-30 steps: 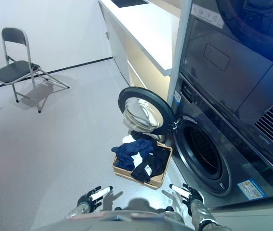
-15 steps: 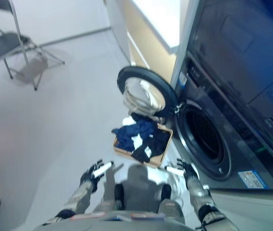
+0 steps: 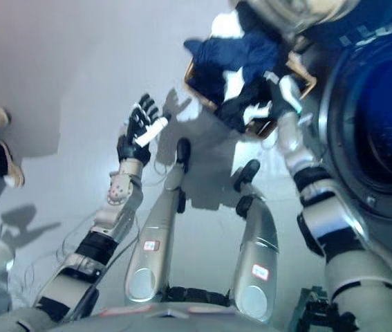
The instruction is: Put the clothes in the basket into the washing machine.
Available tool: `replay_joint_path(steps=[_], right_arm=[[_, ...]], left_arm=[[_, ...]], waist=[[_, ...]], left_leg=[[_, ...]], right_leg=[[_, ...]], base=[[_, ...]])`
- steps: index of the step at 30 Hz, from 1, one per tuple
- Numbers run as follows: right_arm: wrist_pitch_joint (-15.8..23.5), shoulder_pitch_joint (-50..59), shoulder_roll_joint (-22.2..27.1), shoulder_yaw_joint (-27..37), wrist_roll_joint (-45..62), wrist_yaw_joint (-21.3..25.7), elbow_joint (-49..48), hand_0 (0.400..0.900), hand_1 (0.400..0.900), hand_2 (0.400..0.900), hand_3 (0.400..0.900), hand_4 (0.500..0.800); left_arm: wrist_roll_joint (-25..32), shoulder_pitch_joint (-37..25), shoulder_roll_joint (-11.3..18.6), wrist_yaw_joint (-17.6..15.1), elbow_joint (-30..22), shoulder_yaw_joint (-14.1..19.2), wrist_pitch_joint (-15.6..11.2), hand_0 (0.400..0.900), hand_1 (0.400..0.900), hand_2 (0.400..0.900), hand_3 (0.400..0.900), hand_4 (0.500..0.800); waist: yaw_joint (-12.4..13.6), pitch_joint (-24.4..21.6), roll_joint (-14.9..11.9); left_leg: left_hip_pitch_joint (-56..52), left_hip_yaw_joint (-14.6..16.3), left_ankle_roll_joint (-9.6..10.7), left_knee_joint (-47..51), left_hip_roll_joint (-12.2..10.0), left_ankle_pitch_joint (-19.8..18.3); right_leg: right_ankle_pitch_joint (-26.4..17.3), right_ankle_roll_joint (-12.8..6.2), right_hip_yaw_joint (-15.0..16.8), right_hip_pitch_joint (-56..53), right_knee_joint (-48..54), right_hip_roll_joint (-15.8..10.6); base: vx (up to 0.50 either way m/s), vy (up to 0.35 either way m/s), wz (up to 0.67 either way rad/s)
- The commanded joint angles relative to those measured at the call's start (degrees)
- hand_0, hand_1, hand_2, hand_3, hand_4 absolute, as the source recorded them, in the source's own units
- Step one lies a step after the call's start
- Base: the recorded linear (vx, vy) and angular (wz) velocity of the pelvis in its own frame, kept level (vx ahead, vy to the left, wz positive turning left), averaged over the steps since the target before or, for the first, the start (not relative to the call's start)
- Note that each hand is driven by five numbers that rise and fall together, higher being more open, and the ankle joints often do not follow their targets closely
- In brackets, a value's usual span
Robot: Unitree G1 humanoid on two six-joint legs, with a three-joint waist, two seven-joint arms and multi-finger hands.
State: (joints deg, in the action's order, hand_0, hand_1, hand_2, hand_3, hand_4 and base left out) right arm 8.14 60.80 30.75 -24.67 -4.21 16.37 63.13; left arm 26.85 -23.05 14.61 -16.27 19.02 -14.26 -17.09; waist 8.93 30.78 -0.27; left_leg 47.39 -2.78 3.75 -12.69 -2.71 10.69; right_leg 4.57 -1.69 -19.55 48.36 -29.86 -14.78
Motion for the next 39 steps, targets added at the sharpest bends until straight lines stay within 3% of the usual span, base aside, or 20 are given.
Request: replay_joint_path(steps=[1,2,3,4,10,11,18,26,27,29,39], right_arm=[[2.4,1.1,4.8,-2.8,-1.4,6.3,2.6,0.9,0.9,0.9,0.9,0.8],[2.3,2.2,5.5,-2.8,-1.7,7.2,4.4,0.9,0.9,0.9,0.9,0.8],[1.3,4.4,7.1,-4.0,-2.8,8.2,7.3,0.9,0.9,0.9,0.9,0.8],[1.3,4.6,7.1,-4.1,-2.8,8.2,7.5,0.9,0.9,0.9,0.9,0.8],[-2.0,6.5,8.2,-5.1,-6.1,10.9,14.2,0.9,0.9,0.9,0.9,0.8],[-2.0,6.3,8.5,-4.4,-5.6,10.9,14.2,0.9,0.9,0.9,0.9,0.8],[-2.5,4.7,8.1,-5.4,-6.2,8.8,13.1,0.9,0.9,0.9,0.9,0.8],[-1.4,3.4,5.7,-5.4,-4.6,5.0,11.7,0.9,0.9,0.9,0.9,0.8],[-1.5,3.4,5.7,-5.4,-4.6,5.0,11.7,0.706,0.706,0.706,0.706,0.684],[-1.1,3.4,6.1,-5.9,-4.7,4.3,10.9,0.4,0.4,0.4,0.4,0.5],[-0.2,2.8,5.9,-5.8,-4.0,3.5,9.7,0.4,0.4,0.4,0.4,0.5]], left_arm=[[-4.0,0.7,1.5,-3.2,-8.8,-0.9,-7.0,0.9,0.9,0.9,0.9,0.8],[-4.3,0.1,1.7,-4.1,-10.3,-1.2,-7.1,0.9,0.9,0.9,0.9,0.8],[-4.2,-0.6,2.2,-4.7,-12.3,-2.0,-7.6,0.9,0.9,0.9,0.9,0.8],[-4.2,-0.7,2.2,-4.8,-12.4,-1.9,-7.6,0.9,0.9,0.9,0.9,0.8],[-3.8,-1.0,3.4,-7.5,-16.6,-2.7,-7.7,0.9,0.9,0.9,0.9,0.8],[-3.8,-1.1,4.0,-8.5,-18.4,-2.4,-7.9,0.9,0.9,0.9,0.9,0.8],[-3.3,-0.1,5.2,-9.8,-23.1,-0.9,-7.7,0.9,0.9,0.9,0.9,0.8],[-1.0,3.6,6.6,-8.1,-24.1,-1.2,-7.3,0.9,0.9,0.9,0.9,0.8],[-0.9,3.6,6.6,-8.0,-24.1,-1.1,-7.3,0.9,0.9,0.9,0.9,0.8],[-0.3,4.4,7.0,-7.4,-24.4,-1.0,-7.5,0.9,0.9,0.9,0.9,0.8],[0.2,5.3,7.0,-6.9,-22.9,0.2,-7.5,0.9,0.9,0.9,0.9,0.8]], waist=[[1.0,-4.1,-0.3],[1.4,-4.2,0.0],[1.8,-4.2,0.4],[1.8,-4.5,0.3],[2.3,-4.9,1.9],[2.3,-4.6,2.6],[1.8,-4.1,3.6],[2.0,-4.5,4.5],[2.0,-4.6,4.5],[2.2,-4.5,4.9],[2.3,-5.6,4.2]], left_leg=[[5.3,-0.9,0.4,-10.8,-0.5,-10.9],[7.5,-1.3,0.1,-12.3,0.0,-11.4],[10.8,-2.0,0.0,-16.8,0.3,-15.0],[11.4,-2.0,0.0,-17.1,0.4,-15.0],[22.6,-2.3,-1.1,-28.9,2.0,-18.9],[25.1,-2.4,-1.3,-33.1,2.6,-20.2],[35.0,-2.9,-2.3,-47.5,3.6,-24.8],[39.7,-2.9,-2.8,-53.4,4.5,-25.7],[39.8,-2.8,-2.8,-53.5,4.5,-25.7],[40.0,-3.0,-2.8,-54.5,4.5,-25.6],[40.3,-3.0,-2.9,-55.0,4.7,-24.7]], right_leg=[[-3.6,-7.4,2.2,3.9,0.5,-2.0],[-3.0,-7.4,2.5,6.2,-1.8,-2.5],[0.6,-7.93,3.4,9.6,-6.9,-3.2],[0.7,-7.92,3.4,10.2,-7.2,-3.3],[5.0,-6.53,5.9,22.5,-19.9,-5.1],[6.5,-5.49,7.2,25.3,-23.4,-5.9],[11.1,-3.64,11.7,36.1,-37.2,-7.0],[11.7,-3.15,14.0,41.4,-43.3,-7.5],[11.7,-3.15,14.0,41.5,-43.4,-7.4],[11.6,-3.13,14.2,41.5,-44.0,-7.6],[10.6,-3.06,14.8,41.5,-43.8,-7.7]], base=[[-0.05,-0.002,0.24],[0.08,0.002,0.19],[0.08,0.004,0.2],[0.06,0.008,0.21],[-0.03,0.033,0.04],[-0.05,0.016,-0.05],[-0.04,0.019,-0.05],[0.0,-0.001,0.0],[0.0,0.0,0.0],[0.0,0.0,0.0],[-0.01,0.0,0.0]])
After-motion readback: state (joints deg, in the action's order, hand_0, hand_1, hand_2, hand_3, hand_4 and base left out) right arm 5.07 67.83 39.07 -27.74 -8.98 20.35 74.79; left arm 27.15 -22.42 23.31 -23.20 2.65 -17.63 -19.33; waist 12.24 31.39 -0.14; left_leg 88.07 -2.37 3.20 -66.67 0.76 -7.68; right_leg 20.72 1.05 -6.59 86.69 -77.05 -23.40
